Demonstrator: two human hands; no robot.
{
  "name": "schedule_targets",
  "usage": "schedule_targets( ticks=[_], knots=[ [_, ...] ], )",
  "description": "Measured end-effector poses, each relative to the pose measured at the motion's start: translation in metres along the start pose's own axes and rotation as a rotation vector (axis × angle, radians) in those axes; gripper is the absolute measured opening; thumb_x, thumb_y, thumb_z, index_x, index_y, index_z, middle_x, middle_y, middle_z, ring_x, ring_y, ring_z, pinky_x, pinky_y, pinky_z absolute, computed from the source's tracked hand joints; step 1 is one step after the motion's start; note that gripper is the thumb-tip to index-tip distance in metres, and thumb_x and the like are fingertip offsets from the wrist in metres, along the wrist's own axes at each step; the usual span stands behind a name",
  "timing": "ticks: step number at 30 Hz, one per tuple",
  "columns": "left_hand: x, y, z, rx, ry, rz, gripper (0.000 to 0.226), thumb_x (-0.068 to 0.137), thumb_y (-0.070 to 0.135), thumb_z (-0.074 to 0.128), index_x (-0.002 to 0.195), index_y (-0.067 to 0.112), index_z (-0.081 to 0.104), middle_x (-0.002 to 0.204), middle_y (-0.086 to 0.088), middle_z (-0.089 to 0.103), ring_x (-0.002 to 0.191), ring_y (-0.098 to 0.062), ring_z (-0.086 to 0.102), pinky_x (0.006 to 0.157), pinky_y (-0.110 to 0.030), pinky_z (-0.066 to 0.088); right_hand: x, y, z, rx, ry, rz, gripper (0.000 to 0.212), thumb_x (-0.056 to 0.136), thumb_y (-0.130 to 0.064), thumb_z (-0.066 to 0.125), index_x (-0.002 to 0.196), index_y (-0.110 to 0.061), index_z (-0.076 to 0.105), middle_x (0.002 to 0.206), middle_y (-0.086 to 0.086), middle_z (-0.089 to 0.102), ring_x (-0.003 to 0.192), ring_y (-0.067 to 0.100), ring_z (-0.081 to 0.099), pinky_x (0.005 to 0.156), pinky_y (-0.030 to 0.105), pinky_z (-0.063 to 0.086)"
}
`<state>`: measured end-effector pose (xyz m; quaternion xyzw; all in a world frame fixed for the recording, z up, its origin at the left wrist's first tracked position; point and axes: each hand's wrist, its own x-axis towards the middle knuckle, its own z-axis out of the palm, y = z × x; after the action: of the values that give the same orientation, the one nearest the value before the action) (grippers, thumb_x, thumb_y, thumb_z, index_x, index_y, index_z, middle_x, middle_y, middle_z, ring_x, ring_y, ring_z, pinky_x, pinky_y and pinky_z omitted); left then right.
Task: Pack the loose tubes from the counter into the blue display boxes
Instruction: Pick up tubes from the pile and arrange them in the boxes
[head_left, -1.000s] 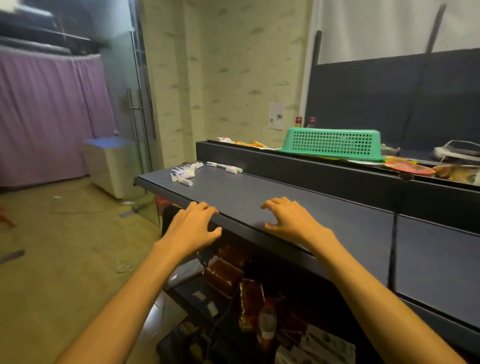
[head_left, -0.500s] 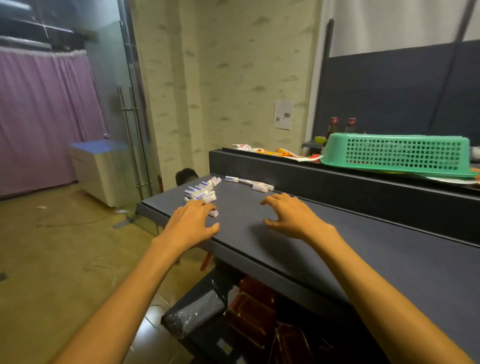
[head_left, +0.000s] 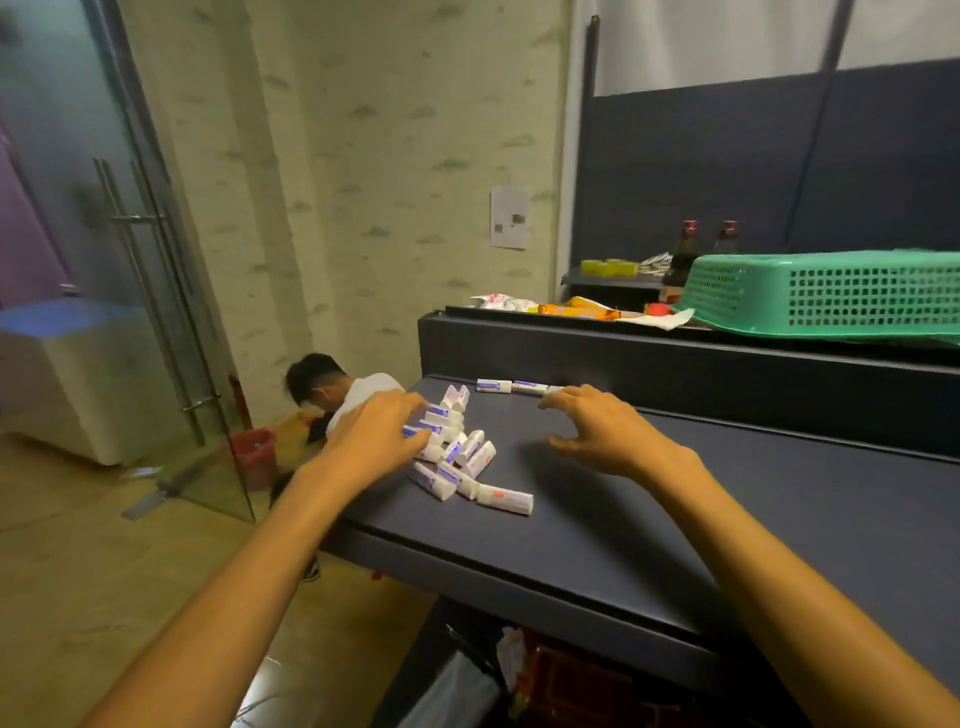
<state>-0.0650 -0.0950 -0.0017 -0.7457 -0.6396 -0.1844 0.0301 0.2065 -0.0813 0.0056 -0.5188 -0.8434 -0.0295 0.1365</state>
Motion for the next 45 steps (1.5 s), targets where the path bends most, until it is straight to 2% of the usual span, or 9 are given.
schedule_targets(
  ticks=[9, 13, 18, 22, 28, 30, 36, 39, 45],
  knots=[
    [0.081, -0.036, 0.021, -0.148, -0.157, 0.183, 0.032, 0.092, 0.019, 0.063, 0.124, 0.022, 0.062, 0.129, -0.001, 0.060, 0.114, -0.020, 0.058, 0.099, -0.034, 0.047, 0.041, -0.010, 0.006, 0.000, -0.004, 0.194, 0.048, 0.091, -0.036, 0.061, 0.136, -0.025, 0.048, 0.135, 0.000, 0.053, 0.119, 0.019, 0.049, 0.096, 0.033, 0.044],
    [0.108, -0.034, 0.033, -0.160, -0.238, 0.252, 0.025, 0.090, 0.010, 0.064, 0.113, 0.018, 0.070, 0.122, -0.004, 0.063, 0.106, -0.020, 0.061, 0.095, -0.036, 0.051, 0.049, -0.001, 0.005, -0.001, 0.021, 0.250, 0.045, 0.091, -0.035, 0.061, 0.134, -0.026, 0.049, 0.132, 0.000, 0.055, 0.116, 0.019, 0.051, 0.093, 0.033, 0.045],
    [0.130, -0.024, 0.035, -0.101, -0.324, 0.301, 0.023, 0.084, 0.011, 0.071, 0.106, 0.017, 0.073, 0.115, -0.001, 0.060, 0.098, -0.018, 0.060, 0.087, -0.027, 0.052, 0.052, 0.010, 0.000, 0.004, 0.014, 0.278, 0.040, 0.091, -0.033, 0.062, 0.130, -0.026, 0.052, 0.125, -0.001, 0.058, 0.108, 0.018, 0.054, 0.085, 0.030, 0.045],
    [0.140, -0.022, 0.037, -0.055, -0.392, 0.318, 0.021, 0.084, 0.015, 0.072, 0.104, 0.020, 0.074, 0.115, -0.001, 0.060, 0.094, -0.013, 0.056, 0.080, -0.023, 0.048, 0.054, 0.016, -0.005, 0.006, 0.013, 0.288, 0.044, 0.092, -0.034, 0.060, 0.134, -0.024, 0.050, 0.131, 0.000, 0.056, 0.115, 0.019, 0.053, 0.093, 0.033, 0.046],
    [0.140, -0.019, 0.037, 0.000, -0.463, 0.356, 0.024, 0.088, 0.018, 0.067, 0.113, 0.021, 0.069, 0.124, 0.002, 0.055, 0.107, -0.015, 0.053, 0.087, -0.022, 0.046, 0.053, 0.019, -0.005, 0.023, 0.004, 0.286, 0.046, 0.093, -0.034, 0.060, 0.135, -0.023, 0.048, 0.134, 0.000, 0.055, 0.117, 0.019, 0.052, 0.095, 0.032, 0.045],
    [0.139, -0.019, 0.035, -0.033, -0.440, 0.351, 0.021, 0.087, 0.020, 0.068, 0.108, 0.024, 0.066, 0.120, 0.003, 0.057, 0.103, -0.014, 0.054, 0.086, -0.023, 0.049, 0.051, 0.020, -0.005, 0.030, 0.003, 0.287, 0.046, 0.092, -0.034, 0.060, 0.136, -0.023, 0.048, 0.134, 0.000, 0.055, 0.118, 0.019, 0.053, 0.095, 0.033, 0.046],
    [0.132, -0.011, 0.023, -0.291, -0.229, 0.339, 0.020, 0.081, 0.016, 0.075, 0.089, 0.027, 0.061, 0.085, 0.012, 0.059, 0.076, -0.010, 0.058, 0.062, -0.013, 0.040, 0.044, 0.022, -0.008, 0.041, 0.023, 0.275, 0.047, 0.093, -0.033, 0.060, 0.137, -0.022, 0.047, 0.136, -0.001, 0.055, 0.119, 0.018, 0.052, 0.097, 0.034, 0.046],
    [0.127, -0.001, 0.020, -0.439, -0.137, 0.346, 0.029, 0.078, 0.012, 0.077, 0.083, 0.031, 0.057, 0.084, 0.009, 0.064, 0.072, -0.009, 0.062, 0.064, -0.013, 0.044, 0.038, 0.024, -0.008, 0.047, 0.024, 0.266, 0.046, 0.093, -0.033, 0.060, 0.137, -0.023, 0.048, 0.135, 0.000, 0.055, 0.118, 0.017, 0.052, 0.096, 0.032, 0.045],
    [0.116, 0.013, 0.016, -0.615, -0.091, 0.320, 0.026, 0.076, 0.010, 0.079, 0.095, 0.025, 0.070, 0.101, 0.004, 0.069, 0.091, -0.013, 0.067, 0.084, -0.029, 0.055, 0.025, 0.031, -0.012, 0.055, 0.050, 0.251, 0.043, 0.093, -0.034, 0.059, 0.134, -0.024, 0.050, 0.132, -0.002, 0.057, 0.114, 0.017, 0.054, 0.092, 0.031, 0.046]
  ],
)
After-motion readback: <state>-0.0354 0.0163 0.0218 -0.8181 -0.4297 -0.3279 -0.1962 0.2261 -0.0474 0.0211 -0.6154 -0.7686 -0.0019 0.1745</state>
